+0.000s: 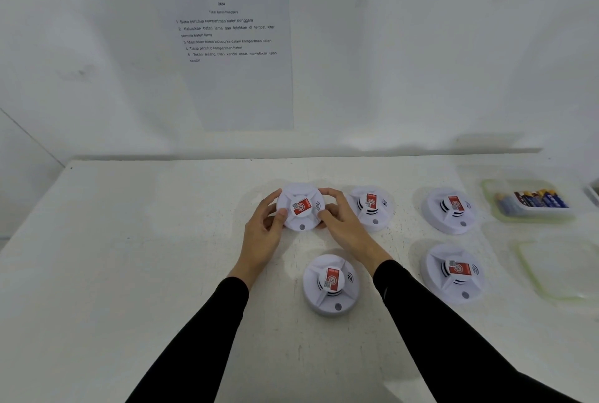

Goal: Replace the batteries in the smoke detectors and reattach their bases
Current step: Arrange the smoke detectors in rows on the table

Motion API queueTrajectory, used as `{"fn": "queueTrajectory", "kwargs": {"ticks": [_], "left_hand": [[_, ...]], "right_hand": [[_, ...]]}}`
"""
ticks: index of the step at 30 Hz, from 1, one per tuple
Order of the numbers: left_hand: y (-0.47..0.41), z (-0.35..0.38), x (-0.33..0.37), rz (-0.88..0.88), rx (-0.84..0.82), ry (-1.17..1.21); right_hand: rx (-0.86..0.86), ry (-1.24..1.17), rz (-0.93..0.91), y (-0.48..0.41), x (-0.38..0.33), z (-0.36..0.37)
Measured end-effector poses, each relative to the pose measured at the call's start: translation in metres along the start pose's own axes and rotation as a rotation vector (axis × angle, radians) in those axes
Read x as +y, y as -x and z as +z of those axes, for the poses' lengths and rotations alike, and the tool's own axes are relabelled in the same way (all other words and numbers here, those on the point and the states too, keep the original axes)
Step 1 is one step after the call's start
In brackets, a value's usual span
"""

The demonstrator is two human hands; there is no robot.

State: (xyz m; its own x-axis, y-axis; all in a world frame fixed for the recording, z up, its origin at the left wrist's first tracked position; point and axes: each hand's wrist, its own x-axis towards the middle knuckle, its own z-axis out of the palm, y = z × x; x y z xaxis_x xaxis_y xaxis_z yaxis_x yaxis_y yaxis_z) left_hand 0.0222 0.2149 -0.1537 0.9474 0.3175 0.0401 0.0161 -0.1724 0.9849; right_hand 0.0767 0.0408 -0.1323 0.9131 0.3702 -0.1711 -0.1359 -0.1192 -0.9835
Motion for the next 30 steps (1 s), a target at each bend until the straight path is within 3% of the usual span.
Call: {"fn": "queueTrajectory", "kwargs": {"ticks": [12, 30], "left_hand": [[0.0017, 0.0005, 0.0014, 0.003, 0.01, 0.007], [0.0027, 0.0032, 0.0059, -0.02, 0.108, -0.196]], "right_hand": [[0.022, -0.002, -0.025, 0.0039, -0.001, 0.0015], [0.06, 0.229, -0.031, 0.0064, -0.0025, 0.0036]]}}
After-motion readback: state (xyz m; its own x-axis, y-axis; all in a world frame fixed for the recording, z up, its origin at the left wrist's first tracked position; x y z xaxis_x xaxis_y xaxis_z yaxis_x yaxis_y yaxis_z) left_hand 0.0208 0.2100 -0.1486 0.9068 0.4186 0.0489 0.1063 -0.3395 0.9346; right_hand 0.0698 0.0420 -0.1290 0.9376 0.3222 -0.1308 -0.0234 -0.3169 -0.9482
